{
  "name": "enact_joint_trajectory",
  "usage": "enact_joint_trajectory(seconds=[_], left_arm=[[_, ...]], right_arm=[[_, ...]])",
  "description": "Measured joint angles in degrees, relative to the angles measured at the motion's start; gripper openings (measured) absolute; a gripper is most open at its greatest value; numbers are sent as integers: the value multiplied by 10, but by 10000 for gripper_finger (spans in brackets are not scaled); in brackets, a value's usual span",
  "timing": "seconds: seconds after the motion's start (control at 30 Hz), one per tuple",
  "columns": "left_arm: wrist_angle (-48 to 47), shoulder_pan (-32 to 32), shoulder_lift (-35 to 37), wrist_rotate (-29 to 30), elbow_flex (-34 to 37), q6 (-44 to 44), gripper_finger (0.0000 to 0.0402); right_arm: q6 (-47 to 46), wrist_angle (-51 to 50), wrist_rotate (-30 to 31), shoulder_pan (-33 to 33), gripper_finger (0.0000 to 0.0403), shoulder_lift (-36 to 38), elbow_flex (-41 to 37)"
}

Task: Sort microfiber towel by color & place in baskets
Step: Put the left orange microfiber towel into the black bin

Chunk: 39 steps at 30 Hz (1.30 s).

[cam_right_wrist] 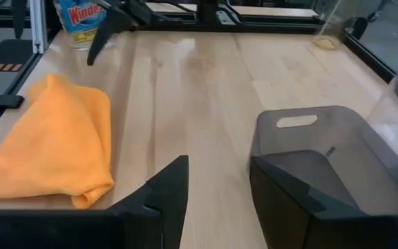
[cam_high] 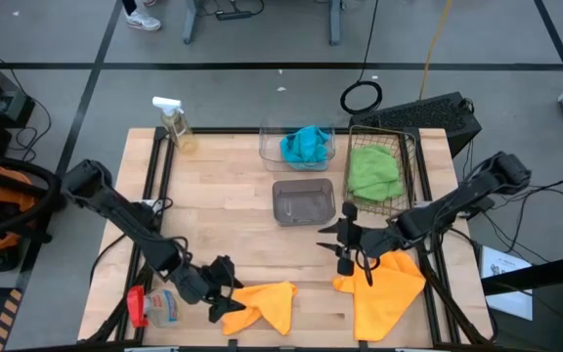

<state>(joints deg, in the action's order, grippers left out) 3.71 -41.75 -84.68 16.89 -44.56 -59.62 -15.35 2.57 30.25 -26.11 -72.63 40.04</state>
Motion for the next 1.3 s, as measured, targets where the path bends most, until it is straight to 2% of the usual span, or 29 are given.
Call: enact_joint_trajectory(seconds=[0.07,0.13,0.4,1.03,1.17,1.3], left_arm=[[17,0,-19,2,0,-1,383],[24,0,-39,2,-1,-1,394],[25,1,-94,7,-30,-1,378],[69,21,-143,12,-31,-31,376],[97,24,-156,12,-31,-31,351],[113,27,-166,4,-31,-31,291]], right_arm=[[1,9,0,-1,146,-7,0],[1,15,1,0,146,-12,0],[12,42,0,0,146,-20,1],[10,50,0,0,146,-20,1],[10,50,0,0,146,-20,1],[10,50,-1,0,146,-20,1]])
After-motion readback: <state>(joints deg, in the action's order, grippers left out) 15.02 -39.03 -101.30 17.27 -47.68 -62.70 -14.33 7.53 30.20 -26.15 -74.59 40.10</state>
